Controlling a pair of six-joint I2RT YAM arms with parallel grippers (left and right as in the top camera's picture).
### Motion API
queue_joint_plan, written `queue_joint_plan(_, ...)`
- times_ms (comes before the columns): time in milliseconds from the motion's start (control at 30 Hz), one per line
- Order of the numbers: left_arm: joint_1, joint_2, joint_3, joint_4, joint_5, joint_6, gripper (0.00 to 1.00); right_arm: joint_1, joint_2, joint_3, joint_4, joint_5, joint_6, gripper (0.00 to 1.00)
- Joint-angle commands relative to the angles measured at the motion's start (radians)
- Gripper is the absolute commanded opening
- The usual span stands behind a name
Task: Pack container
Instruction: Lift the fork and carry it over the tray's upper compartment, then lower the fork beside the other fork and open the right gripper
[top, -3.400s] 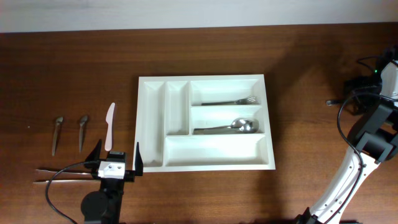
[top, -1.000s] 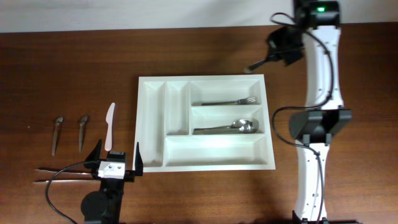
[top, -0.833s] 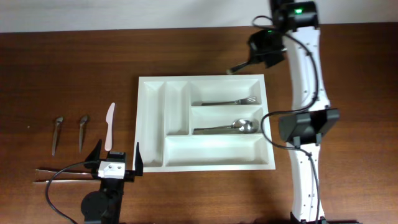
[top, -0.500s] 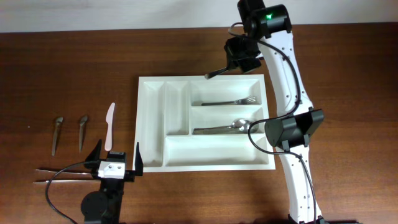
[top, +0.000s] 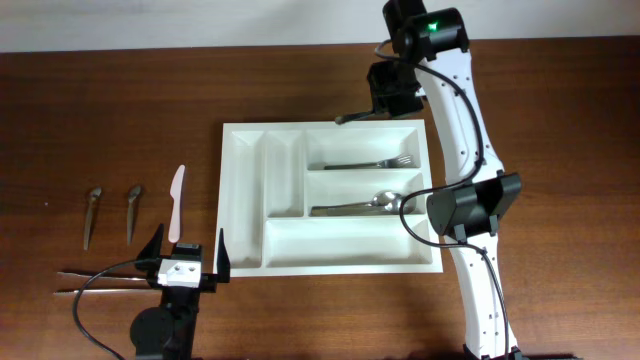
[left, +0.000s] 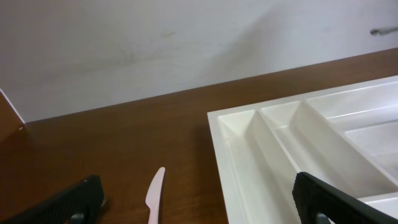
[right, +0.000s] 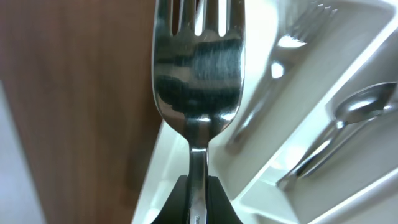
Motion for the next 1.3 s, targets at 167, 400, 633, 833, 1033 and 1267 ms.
queue_joint_plan(167,0.006,-0.007,-0.008,0.003,-0.007,0.016,0.99,-0.001,-0.014,-0.145,-0.006,0.023,0.016,0.04)
queue_joint_plan(400,0.006,-0.007,-0.008,0.003,-0.007,0.016,0.99,-0.001,-0.014,-0.191,-0.006,0.024,0.016,0.05)
queue_joint_plan(633,0.006,-0.007,-0.008,0.003,-0.007,0.016,0.99,0.018,-0.014,-0.257,0.0,0.023,0.029,0.08)
queue_joint_plan(833,0.006,-0.007,-0.008,0.003,-0.007,0.016,0.99,0.038,-0.014,-0.283,0.037,0.023,0.035,0.21)
queue_joint_plan(1033,0.006,-0.007,-0.008,0.003,-0.007,0.016,0.99,0.043,-0.014,-0.283,0.078,0.016,0.033,0.98)
queue_joint_plan(1267,0.006,-0.007,-0.008,0.003,-0.007,0.016,0.99,0.029,-0.014,-0.269,0.102,-0.011,-0.082,0.99)
